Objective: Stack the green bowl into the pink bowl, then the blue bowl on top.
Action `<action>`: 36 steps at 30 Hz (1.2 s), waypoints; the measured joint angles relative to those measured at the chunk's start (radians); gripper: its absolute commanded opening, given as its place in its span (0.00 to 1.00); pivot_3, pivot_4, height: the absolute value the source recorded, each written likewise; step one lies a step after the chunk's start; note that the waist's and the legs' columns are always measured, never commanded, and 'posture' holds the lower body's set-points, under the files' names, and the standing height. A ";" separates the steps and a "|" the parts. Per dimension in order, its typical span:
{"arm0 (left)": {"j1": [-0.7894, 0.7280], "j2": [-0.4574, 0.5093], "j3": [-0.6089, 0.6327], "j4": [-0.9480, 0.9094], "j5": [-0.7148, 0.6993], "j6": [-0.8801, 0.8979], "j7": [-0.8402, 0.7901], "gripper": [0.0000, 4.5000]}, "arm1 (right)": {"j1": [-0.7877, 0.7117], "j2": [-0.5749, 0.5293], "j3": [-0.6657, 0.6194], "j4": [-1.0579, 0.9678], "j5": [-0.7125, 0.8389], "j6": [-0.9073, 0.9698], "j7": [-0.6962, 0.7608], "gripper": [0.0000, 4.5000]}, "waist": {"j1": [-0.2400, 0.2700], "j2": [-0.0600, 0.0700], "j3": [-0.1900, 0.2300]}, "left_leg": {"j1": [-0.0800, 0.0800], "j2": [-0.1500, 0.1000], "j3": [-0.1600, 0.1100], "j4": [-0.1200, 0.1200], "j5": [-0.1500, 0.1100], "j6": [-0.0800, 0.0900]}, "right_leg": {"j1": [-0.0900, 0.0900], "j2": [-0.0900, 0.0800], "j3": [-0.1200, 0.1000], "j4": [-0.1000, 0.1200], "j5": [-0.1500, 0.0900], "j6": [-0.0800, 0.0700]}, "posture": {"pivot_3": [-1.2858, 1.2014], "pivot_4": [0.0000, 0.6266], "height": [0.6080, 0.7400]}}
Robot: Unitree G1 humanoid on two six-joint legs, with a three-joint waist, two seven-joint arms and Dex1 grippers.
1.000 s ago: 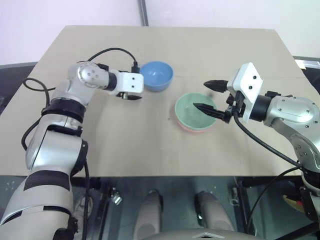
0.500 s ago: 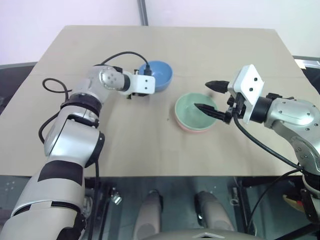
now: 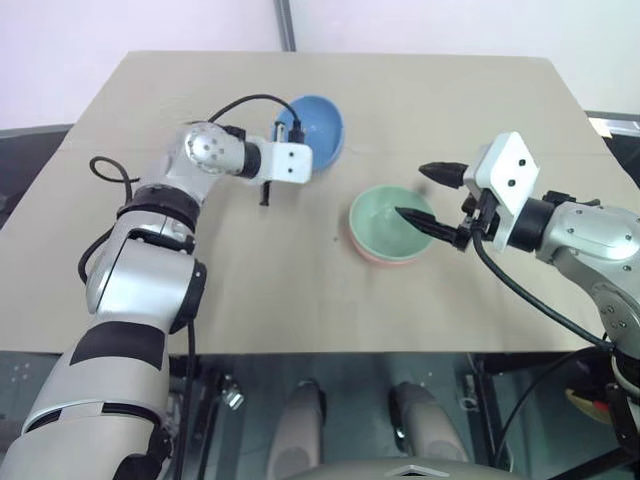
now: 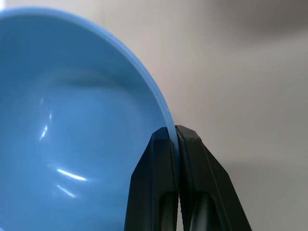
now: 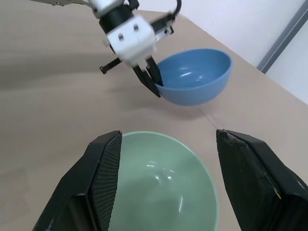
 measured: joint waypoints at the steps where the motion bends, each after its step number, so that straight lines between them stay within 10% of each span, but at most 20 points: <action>1: 0.005 -0.010 0.023 -0.040 -0.061 0.003 -0.071 0.01 | 0.000 -0.001 -0.001 -0.001 0.001 0.000 0.000 0.76 | 0.001 0.000 0.000 | 0.000 0.000 0.000 0.000 0.000 0.000 | 0.000 0.000 0.000 0.000 0.000 0.000 | 0.52 0.24 1.00; 10: 0.080 -0.049 0.014 -0.568 -0.464 0.236 -0.490 0.01 | 0.052 -0.051 -0.097 -0.043 0.022 0.037 -0.020 0.76 | -0.019 0.000 0.000 | 0.002 0.000 0.000 0.000 0.000 0.000 | 0.000 0.000 0.001 0.001 0.000 0.000 | 0.52 0.24 1.00; 21: 0.108 0.076 -0.152 -0.716 -0.597 0.324 -0.498 0.99 | 0.116 -0.071 -0.167 -0.095 0.040 0.075 -0.061 0.76 | -0.026 0.000 0.000 | 0.001 0.000 0.000 0.002 0.000 0.000 | 0.001 0.000 0.001 0.001 0.000 0.000 | 0.52 0.24 1.00; 29: 0.217 0.112 0.037 -0.753 -0.608 0.592 -0.326 0.99 | 0.136 -0.081 -0.167 -0.093 0.066 0.075 -0.037 0.76 | -0.031 0.000 0.000 | 0.002 0.001 0.000 0.001 0.000 0.000 | 0.001 0.001 0.001 0.002 0.000 0.000 | 0.52 0.24 1.00; 36: 0.652 0.231 0.256 -1.107 -0.706 0.933 -0.119 1.00 | 0.200 -0.116 -0.210 -0.068 0.199 0.089 0.073 0.99 | -0.017 0.000 0.000 | 0.001 0.002 0.000 0.002 0.000 0.000 | 0.001 0.000 0.001 0.001 0.000 0.000 | 0.52 0.24 1.00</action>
